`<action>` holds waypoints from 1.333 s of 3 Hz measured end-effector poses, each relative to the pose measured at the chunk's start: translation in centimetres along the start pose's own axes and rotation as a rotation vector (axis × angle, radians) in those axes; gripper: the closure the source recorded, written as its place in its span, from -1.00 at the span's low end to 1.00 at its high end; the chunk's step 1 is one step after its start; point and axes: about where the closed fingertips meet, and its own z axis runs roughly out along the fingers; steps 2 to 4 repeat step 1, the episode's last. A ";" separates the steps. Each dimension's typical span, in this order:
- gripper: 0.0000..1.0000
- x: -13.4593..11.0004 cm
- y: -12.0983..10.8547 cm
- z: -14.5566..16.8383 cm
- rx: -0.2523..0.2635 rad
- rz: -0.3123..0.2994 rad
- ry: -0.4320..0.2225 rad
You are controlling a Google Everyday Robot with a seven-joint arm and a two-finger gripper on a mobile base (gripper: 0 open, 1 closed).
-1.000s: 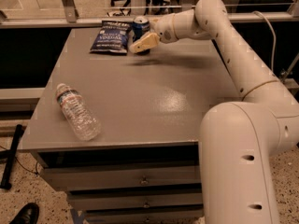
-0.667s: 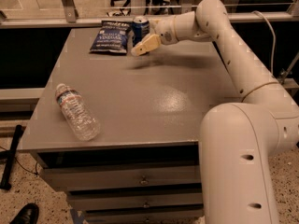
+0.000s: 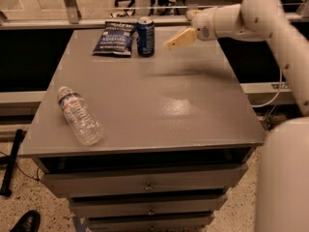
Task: Move pepsi can near blue chip bag
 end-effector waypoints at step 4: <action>-1.00 0.8 0.3 -2.3 0.037 0.015 0.020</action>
Offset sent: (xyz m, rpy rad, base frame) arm 0.0000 0.0000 0.0000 0.0000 0.0000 0.0000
